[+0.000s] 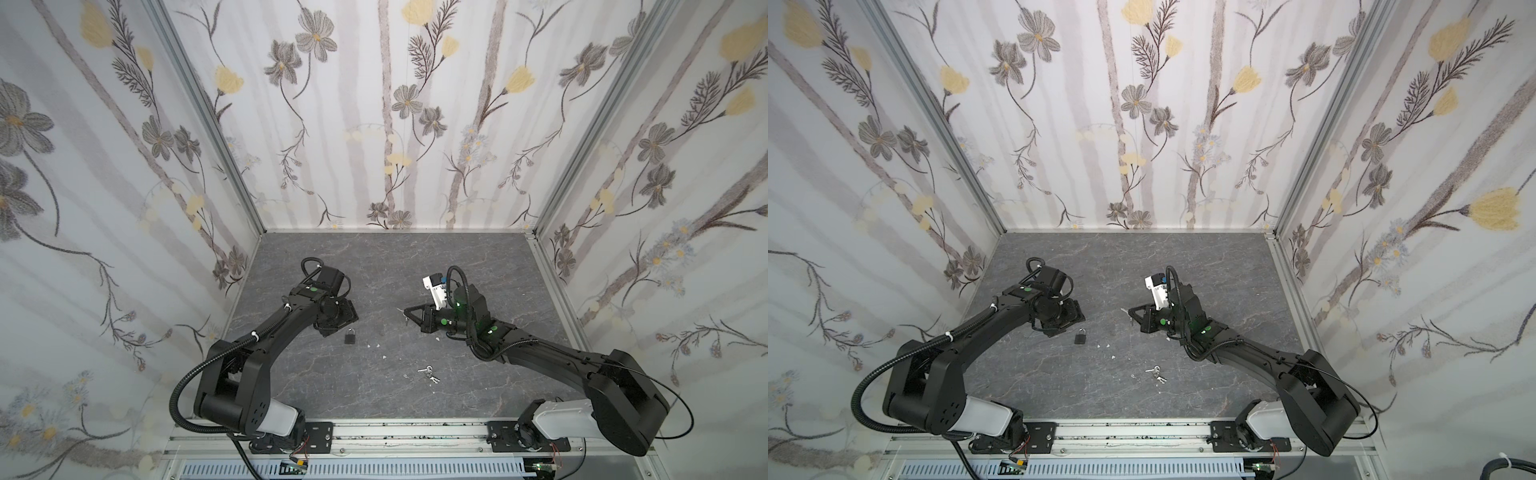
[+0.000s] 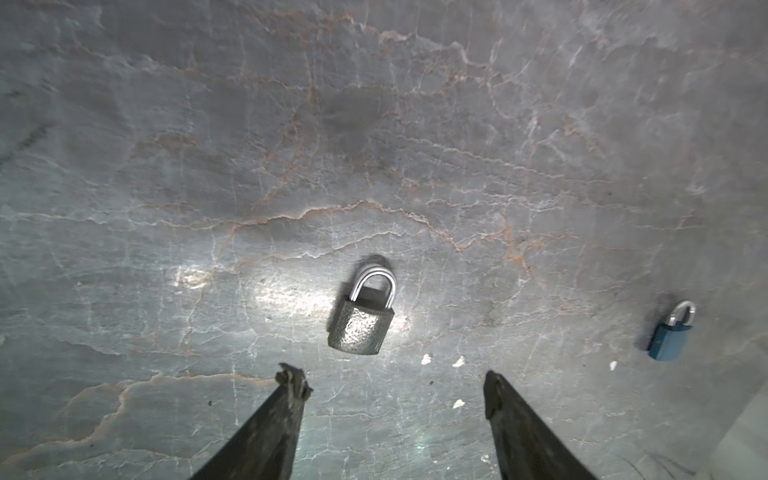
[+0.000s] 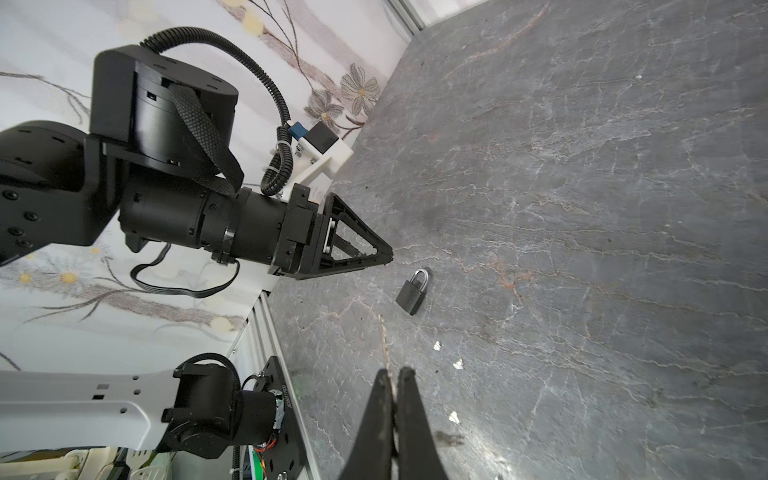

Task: Unlock with the key
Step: 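Lower left gripper onto the grey padlock and grasp it while right holds key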

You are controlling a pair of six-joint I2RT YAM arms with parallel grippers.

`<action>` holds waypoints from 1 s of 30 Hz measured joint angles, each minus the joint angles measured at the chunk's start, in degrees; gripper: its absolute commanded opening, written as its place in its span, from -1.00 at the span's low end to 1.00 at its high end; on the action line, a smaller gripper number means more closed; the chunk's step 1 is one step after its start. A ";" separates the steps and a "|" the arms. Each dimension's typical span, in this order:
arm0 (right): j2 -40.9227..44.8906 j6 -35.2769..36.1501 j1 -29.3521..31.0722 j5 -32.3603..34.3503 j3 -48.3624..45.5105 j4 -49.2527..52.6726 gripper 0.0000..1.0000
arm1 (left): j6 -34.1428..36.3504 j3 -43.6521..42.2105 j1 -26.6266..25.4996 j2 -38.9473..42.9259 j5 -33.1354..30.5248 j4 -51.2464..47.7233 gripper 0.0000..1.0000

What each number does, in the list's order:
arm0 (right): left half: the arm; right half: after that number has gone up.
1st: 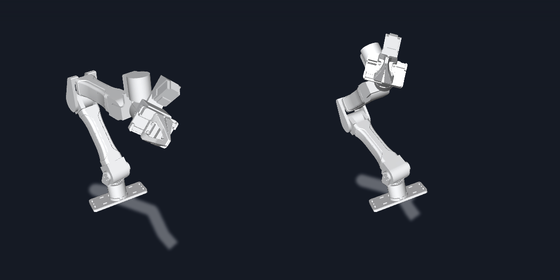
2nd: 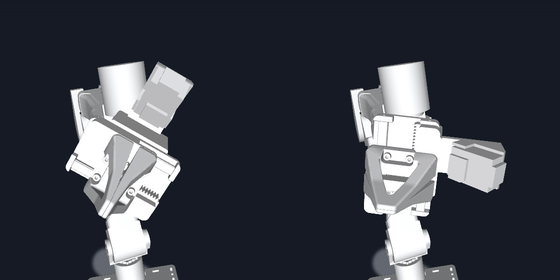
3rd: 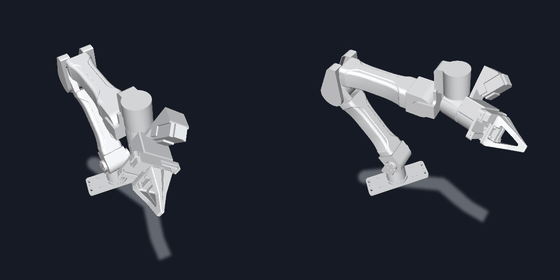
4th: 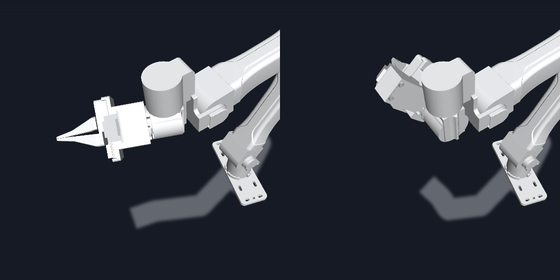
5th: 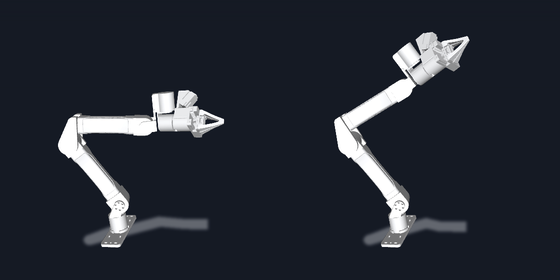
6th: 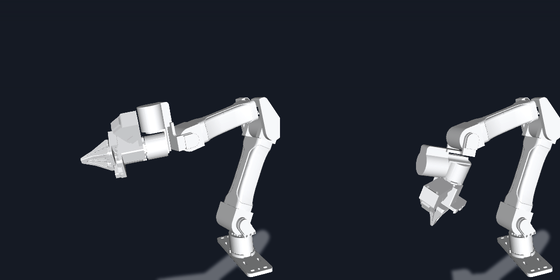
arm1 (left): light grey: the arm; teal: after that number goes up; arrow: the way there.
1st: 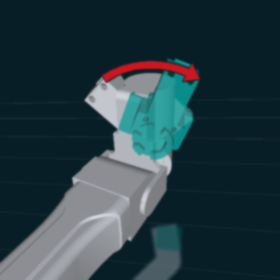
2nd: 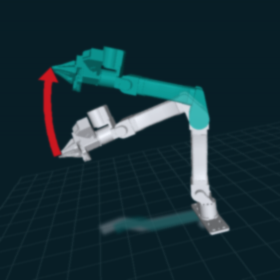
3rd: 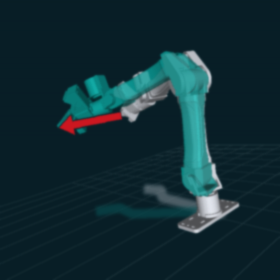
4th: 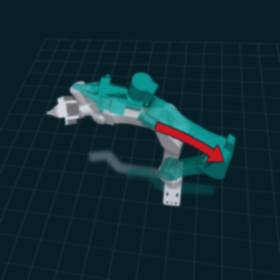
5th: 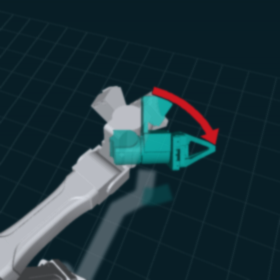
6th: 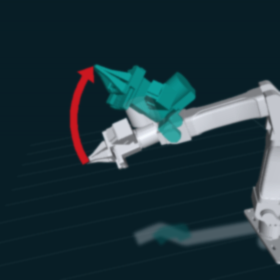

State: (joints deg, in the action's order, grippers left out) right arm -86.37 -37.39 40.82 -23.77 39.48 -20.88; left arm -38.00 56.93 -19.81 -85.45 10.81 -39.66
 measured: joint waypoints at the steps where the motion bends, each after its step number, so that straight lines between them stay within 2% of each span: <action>1: -0.15 0.07 0.00 0.17 0.04 0.07 -1.00 | 0.50 0.66 -0.52 -1.25 -0.70 -0.70 0.38; 9: -0.42 0.39 0.15 1.42 0.11 0.07 -1.00 | 2.25 4.15 -3.54 -9.25 -5.05 -4.81 0.16; 21: -1.92 0.39 0.15 1.62 -0.07 0.13 -1.00 | 3.54 5.53 -5.92 -15.17 -6.32 -6.08 0.02; 24: -2.32 0.39 0.15 1.62 -0.39 0.02 -1.00 | 3.54 5.75 -6.19 -16.00 -6.51 -6.16 -0.15; 28: -2.51 0.37 0.15 1.62 -0.94 0.04 -1.00 | 3.72 5.75 -6.69 -16.94 -6.78 -6.23 -0.22; 30: -2.58 0.37 0.15 1.62 -0.96 -0.07 -1.00 | 3.72 5.75 -6.86 -17.49 -7.06 -6.21 -0.32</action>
State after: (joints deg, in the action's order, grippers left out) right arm -88.95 -37.01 40.97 -22.15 38.52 -20.95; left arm -34.28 62.67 -26.68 -102.94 3.75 -45.87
